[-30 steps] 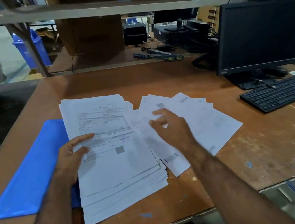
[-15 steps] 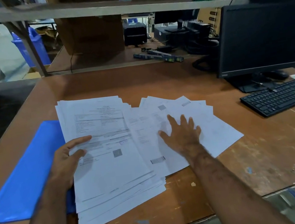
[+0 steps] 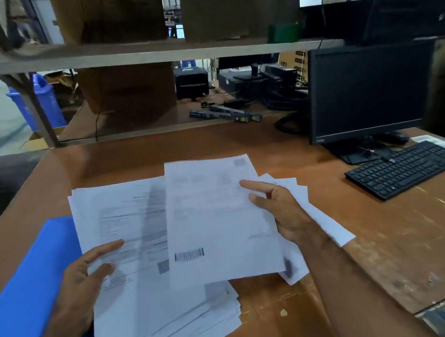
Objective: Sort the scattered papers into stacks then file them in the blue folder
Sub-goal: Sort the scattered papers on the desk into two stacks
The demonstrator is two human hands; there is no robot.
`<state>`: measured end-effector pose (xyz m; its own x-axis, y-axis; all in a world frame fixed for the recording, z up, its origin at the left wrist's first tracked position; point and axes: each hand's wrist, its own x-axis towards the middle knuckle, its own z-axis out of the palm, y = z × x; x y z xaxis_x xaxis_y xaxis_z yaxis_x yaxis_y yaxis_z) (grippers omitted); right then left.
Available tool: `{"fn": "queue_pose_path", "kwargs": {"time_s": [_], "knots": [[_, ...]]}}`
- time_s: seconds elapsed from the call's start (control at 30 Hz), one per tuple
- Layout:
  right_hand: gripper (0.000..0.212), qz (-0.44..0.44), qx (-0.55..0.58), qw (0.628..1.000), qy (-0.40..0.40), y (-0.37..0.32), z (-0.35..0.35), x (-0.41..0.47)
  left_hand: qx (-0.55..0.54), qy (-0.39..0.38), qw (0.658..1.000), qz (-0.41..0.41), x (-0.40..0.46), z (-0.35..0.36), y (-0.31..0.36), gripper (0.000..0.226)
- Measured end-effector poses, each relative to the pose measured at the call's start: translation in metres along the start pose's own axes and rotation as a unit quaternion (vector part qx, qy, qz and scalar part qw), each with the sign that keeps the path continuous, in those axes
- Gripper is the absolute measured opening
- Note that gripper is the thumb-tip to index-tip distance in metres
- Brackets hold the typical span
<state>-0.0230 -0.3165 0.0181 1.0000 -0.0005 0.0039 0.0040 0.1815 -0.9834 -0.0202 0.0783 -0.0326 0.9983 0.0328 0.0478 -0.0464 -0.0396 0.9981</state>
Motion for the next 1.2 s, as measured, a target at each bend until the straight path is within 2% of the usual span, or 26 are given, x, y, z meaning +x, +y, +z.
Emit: {"fn": "queue_pose_path", "kwargs": {"time_s": [0.03, 0.1, 0.17, 0.23, 0.33, 0.4, 0.5, 0.67, 0.7, 0.77, 0.83, 1.0, 1.1, 1.2], "knots": [[0.036, -0.004, 0.054, 0.998, -0.012, 0.0, 0.003, -0.001, 0.006, 0.001, 1.0, 0.001, 0.001, 0.0, 0.0, 0.045], [0.041, 0.001, 0.026, 0.999, -0.027, 0.006, 0.01, 0.0, 0.008, 0.002, 1.0, 0.005, 0.001, 0.0, 0.001, 0.049], [0.044, -0.011, -0.17, 0.985, -0.027, 0.017, 0.017, 0.005, 0.001, 0.0, 1.0, 0.022, 0.0, 0.002, 0.002, 0.053], [0.047, -0.017, -0.273, 0.961, -0.029, 0.027, 0.024, 0.012, 0.011, 0.0, 0.999, 0.031, 0.0, 0.002, 0.002, 0.058], [0.053, -0.035, -0.279, 0.958, -0.049, 0.038, 0.034, 0.021, -0.002, 0.002, 1.0, 0.015, 0.001, 0.001, 0.004, 0.063], [0.059, -0.057, -0.346, 0.934, -0.065, 0.041, 0.041, 0.025, -0.017, 0.004, 1.0, 0.001, 0.0, 0.002, 0.009, 0.06], [0.067, -0.085, -0.414, 0.903, -0.081, 0.048, 0.05, 0.032, -0.026, -0.011, 1.0, 0.003, -0.004, 0.005, 0.016, 0.043], [0.074, -0.089, -0.381, 0.912, -0.119, 0.05, 0.08, 0.037, 0.037, -0.003, 0.999, 0.025, -0.007, 0.007, 0.018, 0.051], [0.074, -0.1, -0.39, 0.905, -0.135, 0.052, 0.089, 0.037, 0.041, -0.004, 0.999, 0.024, -0.006, 0.005, 0.014, 0.052], [0.077, -0.124, -0.481, 0.856, -0.146, 0.059, 0.103, 0.037, 0.047, -0.013, 0.999, 0.023, -0.002, -0.002, 0.006, 0.054], [0.077, -0.115, -0.584, 0.796, -0.109, 0.063, 0.103, 0.038, 0.06, -0.019, 0.997, 0.037, 0.0, -0.005, -0.002, 0.057], [0.079, -0.026, -0.69, 0.723, 0.026, 0.05, 0.049, 0.026, 0.023, -0.01, 0.999, 0.03, -0.001, 0.003, 0.0, 0.049], [0.085, 0.047, -0.701, 0.708, 0.072, 0.061, 0.012, 0.0, 0.03, -0.012, 0.999, 0.034, 0.0, 0.003, 0.0, 0.046], [0.081, 0.054, -0.707, 0.7, 0.087, 0.073, 0.016, -0.026, 0.039, -0.015, 0.998, 0.035, 0.001, 0.003, -0.001, 0.047]]}}
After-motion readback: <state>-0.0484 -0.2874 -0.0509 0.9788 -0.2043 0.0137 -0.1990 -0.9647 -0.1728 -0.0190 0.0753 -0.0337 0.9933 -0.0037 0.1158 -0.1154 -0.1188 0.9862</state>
